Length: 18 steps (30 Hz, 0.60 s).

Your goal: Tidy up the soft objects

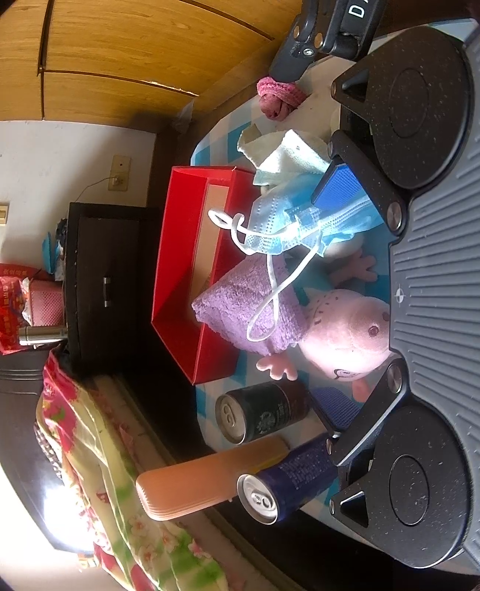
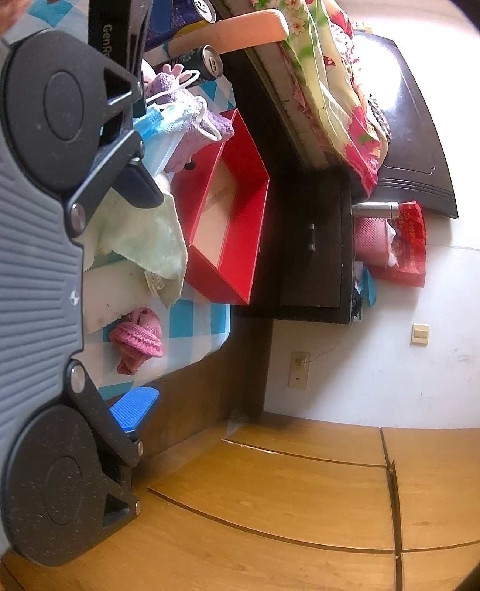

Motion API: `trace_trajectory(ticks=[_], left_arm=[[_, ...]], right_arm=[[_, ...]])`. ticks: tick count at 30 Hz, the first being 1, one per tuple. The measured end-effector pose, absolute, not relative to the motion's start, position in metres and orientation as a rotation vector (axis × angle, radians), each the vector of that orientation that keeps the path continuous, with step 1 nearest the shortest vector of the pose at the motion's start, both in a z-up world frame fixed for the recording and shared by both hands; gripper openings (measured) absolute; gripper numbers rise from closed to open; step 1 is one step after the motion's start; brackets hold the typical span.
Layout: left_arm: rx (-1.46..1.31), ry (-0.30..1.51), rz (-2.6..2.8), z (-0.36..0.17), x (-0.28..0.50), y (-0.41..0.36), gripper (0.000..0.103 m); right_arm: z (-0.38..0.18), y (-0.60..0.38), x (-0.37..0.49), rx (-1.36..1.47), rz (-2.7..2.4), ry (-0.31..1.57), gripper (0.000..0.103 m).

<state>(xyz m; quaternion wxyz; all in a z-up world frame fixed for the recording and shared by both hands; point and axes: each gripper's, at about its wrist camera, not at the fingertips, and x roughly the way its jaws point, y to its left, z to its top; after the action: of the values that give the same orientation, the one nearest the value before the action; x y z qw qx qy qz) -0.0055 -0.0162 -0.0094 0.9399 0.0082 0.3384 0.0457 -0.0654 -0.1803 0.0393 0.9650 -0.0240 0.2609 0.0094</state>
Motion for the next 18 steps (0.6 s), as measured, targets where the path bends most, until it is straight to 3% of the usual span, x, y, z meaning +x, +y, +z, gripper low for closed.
trace_trajectory(ticks=[18], left_arm=[[0.027,0.694,0.078,-0.01,-0.0066,-0.0199,0.098]], right_arm=[[0.0353,-0.179,-0.0667,-0.057,0.027,0.538,0.085]])
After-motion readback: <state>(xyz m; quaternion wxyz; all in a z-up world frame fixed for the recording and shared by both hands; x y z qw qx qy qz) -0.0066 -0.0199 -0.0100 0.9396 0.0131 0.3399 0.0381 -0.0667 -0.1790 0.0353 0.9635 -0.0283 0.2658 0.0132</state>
